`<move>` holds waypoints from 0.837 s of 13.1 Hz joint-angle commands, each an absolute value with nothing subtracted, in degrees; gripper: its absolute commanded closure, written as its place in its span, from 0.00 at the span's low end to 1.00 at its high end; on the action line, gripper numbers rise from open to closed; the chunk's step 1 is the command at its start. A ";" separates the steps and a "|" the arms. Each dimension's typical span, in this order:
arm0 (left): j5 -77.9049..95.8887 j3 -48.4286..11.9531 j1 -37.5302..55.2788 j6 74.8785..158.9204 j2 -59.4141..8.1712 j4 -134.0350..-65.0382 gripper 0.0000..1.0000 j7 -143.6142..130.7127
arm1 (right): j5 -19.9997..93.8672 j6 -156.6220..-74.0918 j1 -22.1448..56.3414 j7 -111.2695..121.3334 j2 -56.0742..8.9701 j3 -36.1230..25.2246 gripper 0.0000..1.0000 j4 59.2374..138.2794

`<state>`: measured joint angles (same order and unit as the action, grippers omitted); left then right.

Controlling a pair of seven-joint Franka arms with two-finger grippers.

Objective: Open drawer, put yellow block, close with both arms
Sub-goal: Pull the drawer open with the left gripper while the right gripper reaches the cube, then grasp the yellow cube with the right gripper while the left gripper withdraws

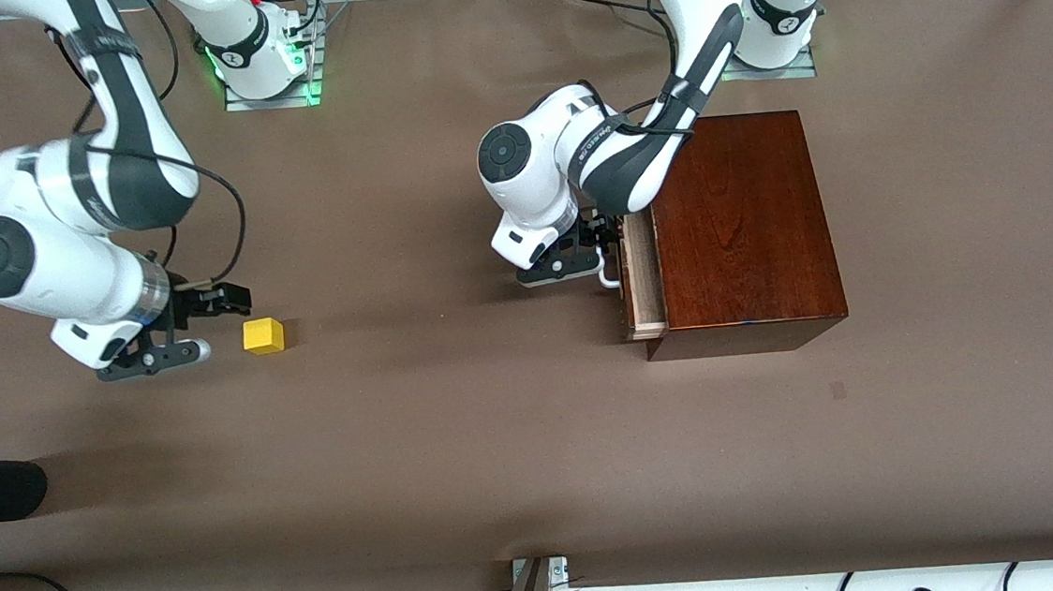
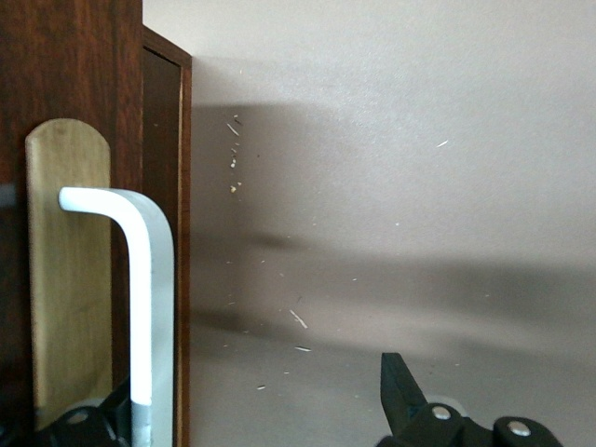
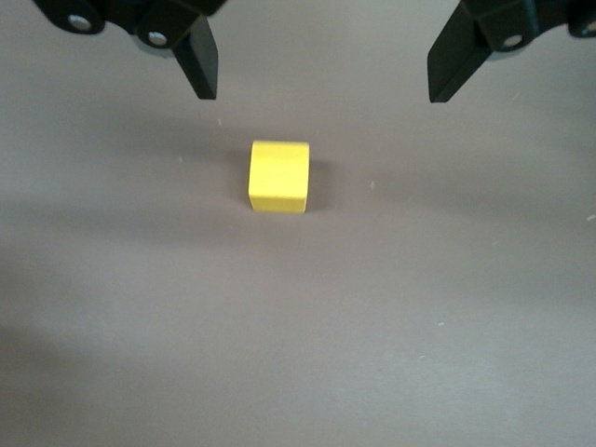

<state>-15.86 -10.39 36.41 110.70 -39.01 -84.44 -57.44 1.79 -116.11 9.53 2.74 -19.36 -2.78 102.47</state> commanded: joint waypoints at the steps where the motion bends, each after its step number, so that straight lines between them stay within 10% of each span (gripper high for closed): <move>1: -11.25 -10.72 37.26 118.20 -40.95 -82.97 0.00 -60.29 | 2.20 -122.50 9.40 3.60 -21.61 -3.16 0.00 105.64; 11: -13.53 -10.11 40.43 113.31 -41.13 -80.69 0.00 -59.33 | 2.55 -134.74 7.73 3.43 -28.12 -3.25 0.00 110.48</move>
